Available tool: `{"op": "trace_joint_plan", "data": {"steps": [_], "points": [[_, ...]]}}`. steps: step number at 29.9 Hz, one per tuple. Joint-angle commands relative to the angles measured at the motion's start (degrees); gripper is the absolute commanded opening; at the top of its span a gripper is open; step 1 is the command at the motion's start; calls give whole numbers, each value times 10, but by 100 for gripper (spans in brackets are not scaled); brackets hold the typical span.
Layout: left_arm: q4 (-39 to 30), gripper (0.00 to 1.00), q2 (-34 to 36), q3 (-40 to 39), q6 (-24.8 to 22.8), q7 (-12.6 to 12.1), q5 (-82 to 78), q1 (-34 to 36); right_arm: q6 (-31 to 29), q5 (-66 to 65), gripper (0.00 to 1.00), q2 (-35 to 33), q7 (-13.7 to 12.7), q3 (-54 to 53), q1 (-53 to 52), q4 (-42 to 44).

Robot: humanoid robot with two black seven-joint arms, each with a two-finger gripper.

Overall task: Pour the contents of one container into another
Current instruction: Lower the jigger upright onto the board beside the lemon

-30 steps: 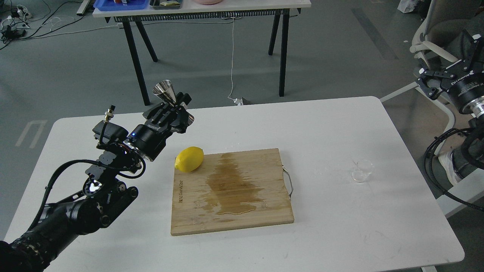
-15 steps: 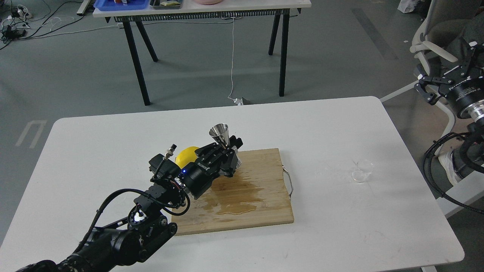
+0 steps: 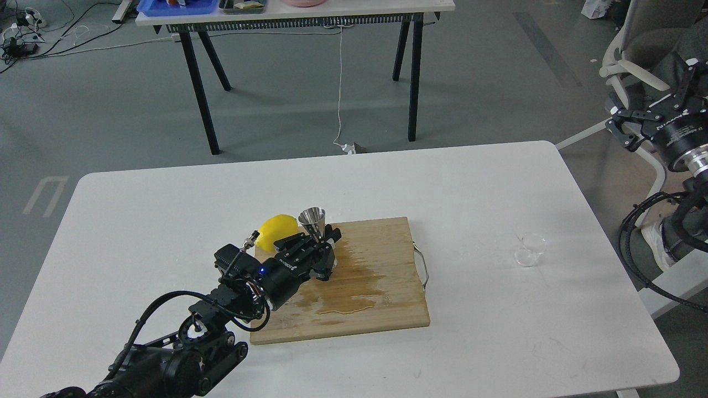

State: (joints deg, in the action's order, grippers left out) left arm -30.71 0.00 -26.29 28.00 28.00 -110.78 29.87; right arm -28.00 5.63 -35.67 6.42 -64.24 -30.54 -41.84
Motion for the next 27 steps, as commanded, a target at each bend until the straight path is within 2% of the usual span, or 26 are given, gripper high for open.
{"op": "trace_joint_plan", "data": {"steps": [1, 13, 17, 27], "points": [[-5, 11, 0, 0, 0, 0, 1, -1, 0, 0, 99, 1, 0, 0, 1, 0], [-24, 23, 0, 11, 0, 0, 2, -9, 0, -1, 99, 2, 0, 0, 0, 1], [-27, 33, 0, 12, 0, 0, 2, -10, 0, -1, 99, 2, 0, 0, 0, 0], [-26, 35, 0, 26, 0, 0, 2, -17, 0, -1, 99, 2, 0, 0, 0, 0]]}}
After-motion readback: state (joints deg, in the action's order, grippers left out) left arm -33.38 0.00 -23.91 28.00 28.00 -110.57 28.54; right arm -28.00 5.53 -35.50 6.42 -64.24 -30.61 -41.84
